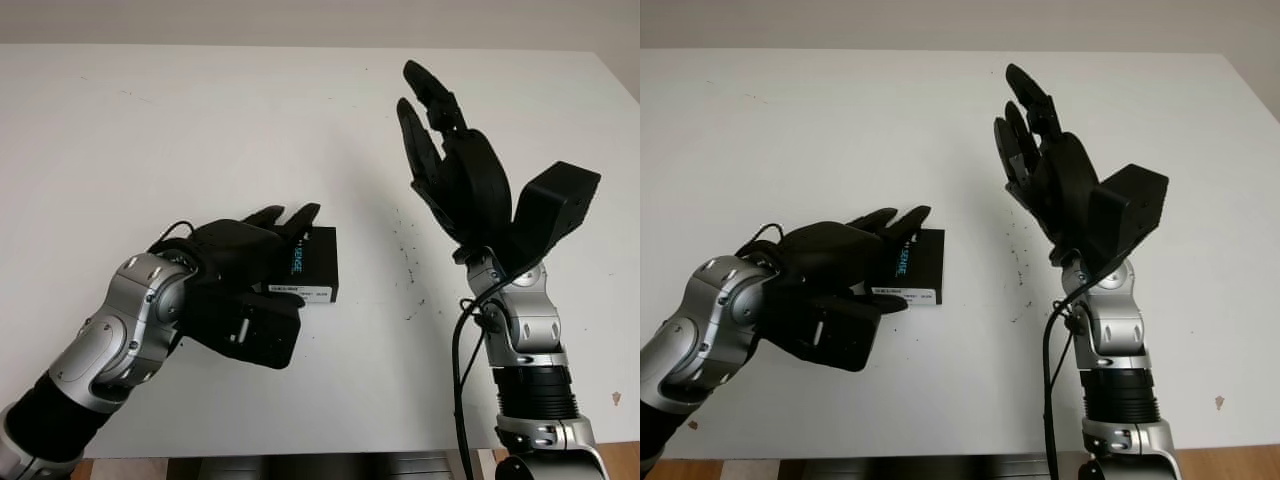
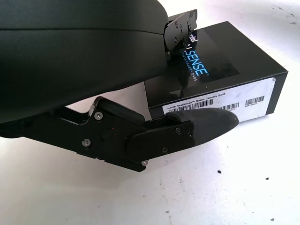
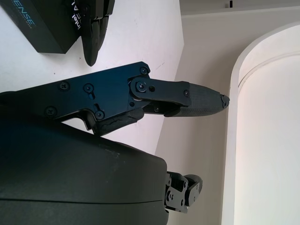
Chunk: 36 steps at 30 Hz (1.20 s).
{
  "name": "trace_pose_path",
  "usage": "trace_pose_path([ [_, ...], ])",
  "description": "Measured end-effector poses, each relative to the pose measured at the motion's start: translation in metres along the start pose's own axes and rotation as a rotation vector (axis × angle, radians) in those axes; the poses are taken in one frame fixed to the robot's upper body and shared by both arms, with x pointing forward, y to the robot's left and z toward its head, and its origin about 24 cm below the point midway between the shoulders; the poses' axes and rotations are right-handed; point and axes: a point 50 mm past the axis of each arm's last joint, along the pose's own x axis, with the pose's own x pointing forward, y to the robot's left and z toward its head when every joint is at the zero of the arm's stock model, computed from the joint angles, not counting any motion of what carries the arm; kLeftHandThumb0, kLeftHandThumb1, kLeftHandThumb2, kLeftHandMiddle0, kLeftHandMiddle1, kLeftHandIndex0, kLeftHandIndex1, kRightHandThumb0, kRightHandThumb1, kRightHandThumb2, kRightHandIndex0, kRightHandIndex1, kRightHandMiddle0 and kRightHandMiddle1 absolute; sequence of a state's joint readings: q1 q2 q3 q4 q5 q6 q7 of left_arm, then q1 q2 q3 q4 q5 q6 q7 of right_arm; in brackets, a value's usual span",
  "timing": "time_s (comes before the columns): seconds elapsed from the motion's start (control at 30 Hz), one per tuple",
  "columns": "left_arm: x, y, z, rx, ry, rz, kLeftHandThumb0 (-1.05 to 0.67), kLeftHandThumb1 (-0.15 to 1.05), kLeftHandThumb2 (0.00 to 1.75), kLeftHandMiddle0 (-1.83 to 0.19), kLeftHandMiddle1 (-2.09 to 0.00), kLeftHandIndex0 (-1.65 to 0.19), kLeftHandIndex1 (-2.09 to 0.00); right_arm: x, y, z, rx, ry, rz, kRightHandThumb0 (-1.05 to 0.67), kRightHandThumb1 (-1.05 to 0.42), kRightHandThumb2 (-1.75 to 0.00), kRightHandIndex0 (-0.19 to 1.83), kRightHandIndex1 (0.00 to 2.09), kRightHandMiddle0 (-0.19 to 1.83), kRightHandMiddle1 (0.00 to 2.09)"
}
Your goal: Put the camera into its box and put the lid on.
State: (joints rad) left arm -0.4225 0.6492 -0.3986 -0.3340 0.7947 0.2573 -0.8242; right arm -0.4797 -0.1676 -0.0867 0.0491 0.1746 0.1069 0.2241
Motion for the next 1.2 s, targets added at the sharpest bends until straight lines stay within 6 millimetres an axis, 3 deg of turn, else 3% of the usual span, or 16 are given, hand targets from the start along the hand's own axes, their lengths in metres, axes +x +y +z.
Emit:
trace_pose_path([
  [0.4, -0.004, -0.005, -0.004, -0.093, -0.020, 0.008, -0.85, 1.05, 0.82, 0.19, 0.00, 0.19, 0.00, 0.000, 0.000, 0.002, -0.003, -0.008, -0.001, -0.68, -1.05, -0.46, -0.03, 0.06, -0.17, 0.40],
  [0.67, -0.007, -0.005, -0.007, -0.290, -0.055, 0.038, -0.82, 1.05, 0.76, 0.19, 0.00, 0.19, 0.00, -0.002, -0.001, 0.001, -0.003, -0.002, -0.001, -0.67, -1.05, -0.46, -0.04, 0.05, -0.17, 0.39],
  [1.2, -0.033, 0.016, -0.019, -0.477, -0.067, 0.250, -0.84, 1.05, 0.76, 0.19, 0.00, 0.19, 0.00, -0.002, -0.001, 0.002, -0.006, -0.004, 0.010, -0.69, -1.05, -0.46, -0.05, 0.05, -0.18, 0.40],
])
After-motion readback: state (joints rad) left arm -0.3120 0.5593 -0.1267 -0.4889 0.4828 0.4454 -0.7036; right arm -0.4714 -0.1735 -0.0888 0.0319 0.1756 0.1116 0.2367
